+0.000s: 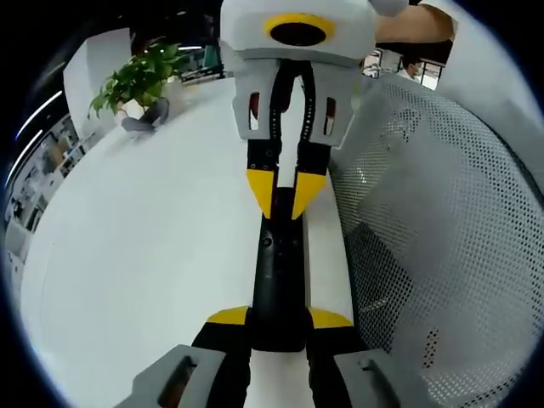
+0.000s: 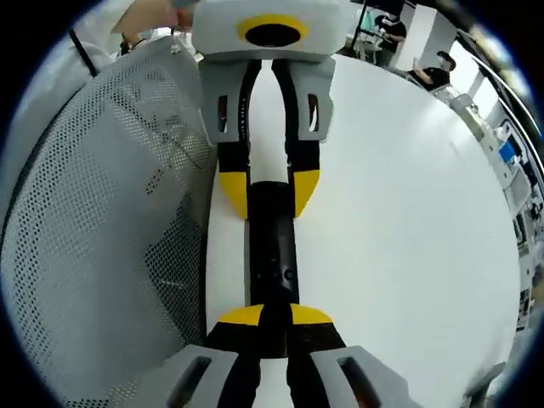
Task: Press the specified remote control buttons in sequence, fully releasing each button before pressing the next.
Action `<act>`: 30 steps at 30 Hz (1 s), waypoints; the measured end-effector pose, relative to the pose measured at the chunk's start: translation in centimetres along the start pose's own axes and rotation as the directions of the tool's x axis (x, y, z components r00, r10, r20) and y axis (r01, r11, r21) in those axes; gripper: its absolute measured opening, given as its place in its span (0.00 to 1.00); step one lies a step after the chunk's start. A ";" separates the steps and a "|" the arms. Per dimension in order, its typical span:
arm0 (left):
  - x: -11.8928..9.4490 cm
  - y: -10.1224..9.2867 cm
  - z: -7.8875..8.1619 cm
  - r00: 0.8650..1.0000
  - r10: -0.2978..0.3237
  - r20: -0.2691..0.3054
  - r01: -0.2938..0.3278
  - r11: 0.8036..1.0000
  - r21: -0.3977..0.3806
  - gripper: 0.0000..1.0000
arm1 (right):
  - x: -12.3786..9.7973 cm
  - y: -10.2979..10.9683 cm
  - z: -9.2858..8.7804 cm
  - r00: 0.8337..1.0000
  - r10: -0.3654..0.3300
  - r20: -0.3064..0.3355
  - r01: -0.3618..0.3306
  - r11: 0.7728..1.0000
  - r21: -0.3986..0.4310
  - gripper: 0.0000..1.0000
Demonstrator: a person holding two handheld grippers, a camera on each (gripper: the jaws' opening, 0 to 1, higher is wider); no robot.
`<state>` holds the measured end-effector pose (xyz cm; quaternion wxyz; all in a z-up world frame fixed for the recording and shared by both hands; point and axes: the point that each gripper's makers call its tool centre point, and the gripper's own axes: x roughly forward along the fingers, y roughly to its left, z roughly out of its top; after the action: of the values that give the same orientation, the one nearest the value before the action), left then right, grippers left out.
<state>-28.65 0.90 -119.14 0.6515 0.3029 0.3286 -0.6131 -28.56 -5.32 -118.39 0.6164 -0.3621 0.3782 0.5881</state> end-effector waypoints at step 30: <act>0.0 0.0 0.0 1.000 -0.002 -0.002 0.002 1.000 0.003 0.23 | 0.3 0.2 0.6 1.000 0.007 -0.003 -0.008 0.996 -0.091 0.06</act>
<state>-28.62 0.88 -119.16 0.6501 0.3041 0.3286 -0.6139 -28.70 -4.62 -118.40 0.5964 -0.3894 0.3532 0.6066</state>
